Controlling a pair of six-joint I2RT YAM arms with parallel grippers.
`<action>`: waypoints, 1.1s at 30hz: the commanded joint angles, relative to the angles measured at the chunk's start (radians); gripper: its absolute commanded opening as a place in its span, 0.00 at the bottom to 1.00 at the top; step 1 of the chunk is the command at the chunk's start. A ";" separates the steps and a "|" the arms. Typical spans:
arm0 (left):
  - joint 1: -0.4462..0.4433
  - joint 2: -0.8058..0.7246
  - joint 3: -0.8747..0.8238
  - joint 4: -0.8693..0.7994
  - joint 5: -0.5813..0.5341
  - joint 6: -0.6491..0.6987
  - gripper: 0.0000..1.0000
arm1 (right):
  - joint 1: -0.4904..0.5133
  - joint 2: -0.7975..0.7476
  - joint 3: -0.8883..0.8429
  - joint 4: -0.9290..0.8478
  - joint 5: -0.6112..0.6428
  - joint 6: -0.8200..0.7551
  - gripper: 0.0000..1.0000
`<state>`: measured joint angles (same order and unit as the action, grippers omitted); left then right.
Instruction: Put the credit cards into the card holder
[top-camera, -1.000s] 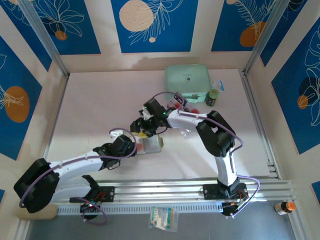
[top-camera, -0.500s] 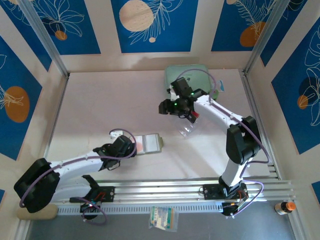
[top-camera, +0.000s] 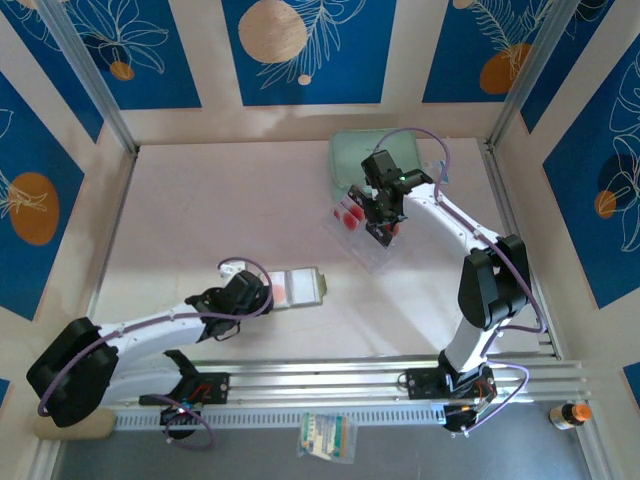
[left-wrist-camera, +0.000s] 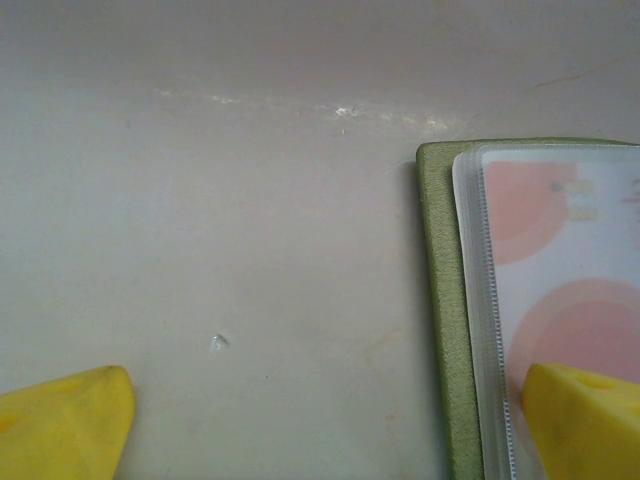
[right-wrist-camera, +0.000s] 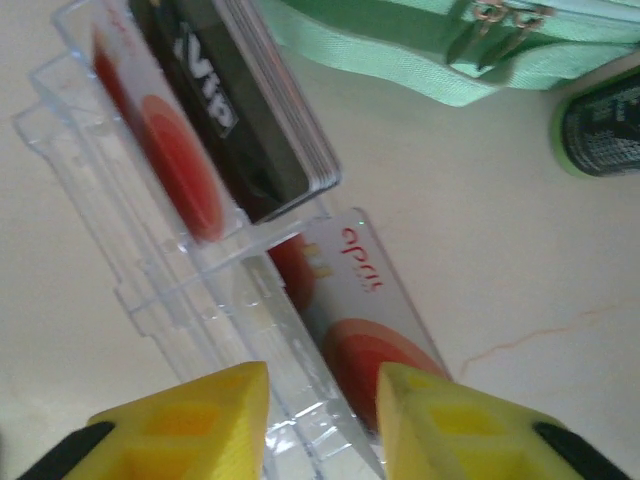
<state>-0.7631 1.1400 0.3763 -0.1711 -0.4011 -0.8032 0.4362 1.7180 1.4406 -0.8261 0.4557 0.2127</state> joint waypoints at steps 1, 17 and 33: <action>0.008 -0.010 -0.014 0.000 -0.005 0.002 0.99 | -0.002 0.018 0.036 -0.030 0.064 -0.044 0.32; 0.008 -0.008 -0.007 0.002 -0.004 0.003 0.99 | 0.012 0.070 0.011 -0.006 0.035 -0.050 0.23; 0.009 -0.013 -0.002 0.001 -0.007 0.004 0.99 | 0.021 0.091 -0.002 0.003 0.011 -0.059 0.17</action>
<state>-0.7631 1.1400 0.3763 -0.1711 -0.4011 -0.8032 0.4507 1.7855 1.4418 -0.8230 0.4931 0.1665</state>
